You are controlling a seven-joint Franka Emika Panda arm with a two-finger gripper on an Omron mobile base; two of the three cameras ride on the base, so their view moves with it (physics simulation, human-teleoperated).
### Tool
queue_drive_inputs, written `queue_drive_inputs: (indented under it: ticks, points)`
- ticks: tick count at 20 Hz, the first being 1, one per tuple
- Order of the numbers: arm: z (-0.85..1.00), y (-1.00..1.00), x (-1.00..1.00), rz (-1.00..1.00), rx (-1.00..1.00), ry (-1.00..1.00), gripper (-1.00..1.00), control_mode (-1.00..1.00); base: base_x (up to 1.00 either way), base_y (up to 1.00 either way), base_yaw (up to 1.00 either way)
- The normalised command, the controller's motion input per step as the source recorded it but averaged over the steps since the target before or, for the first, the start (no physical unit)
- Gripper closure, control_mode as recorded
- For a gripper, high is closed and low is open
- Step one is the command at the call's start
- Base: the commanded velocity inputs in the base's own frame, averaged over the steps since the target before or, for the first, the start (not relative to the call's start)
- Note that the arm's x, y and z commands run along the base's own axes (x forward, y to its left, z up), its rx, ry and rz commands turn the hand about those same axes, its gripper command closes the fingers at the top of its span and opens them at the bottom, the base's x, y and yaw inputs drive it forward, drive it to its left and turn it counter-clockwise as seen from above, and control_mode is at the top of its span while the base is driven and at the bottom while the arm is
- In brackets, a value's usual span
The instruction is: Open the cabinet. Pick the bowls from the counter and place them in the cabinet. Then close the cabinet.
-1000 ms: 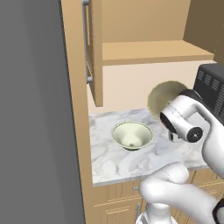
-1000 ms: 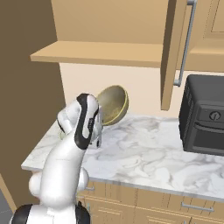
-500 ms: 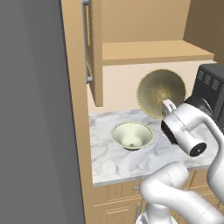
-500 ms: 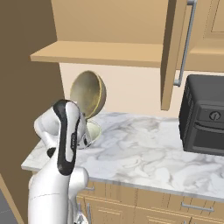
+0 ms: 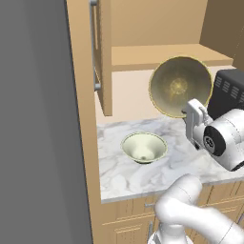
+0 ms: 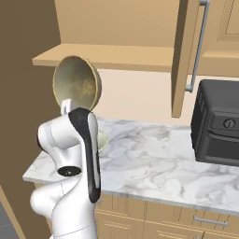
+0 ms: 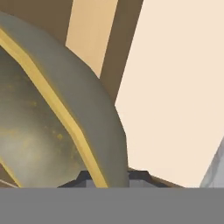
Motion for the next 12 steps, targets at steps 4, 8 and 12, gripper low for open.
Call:
queue_drive_inputs:
  ticks: [4, 8, 12]
  points:
    - [1.00, 0.01, -0.01, 0.15, 0.00, -0.01, 1.00, -1.00, 0.00, 0.00, 0.00]
    - [0.99, 0.06, 0.05, 0.15, 0.00, 0.00, 1.00, -1.00, 0.00, 0.00, 0.00]
    - [0.91, 0.19, 0.22, 0.13, 0.00, 0.00, 1.00, -1.00, 0.00, 0.00, 0.00]
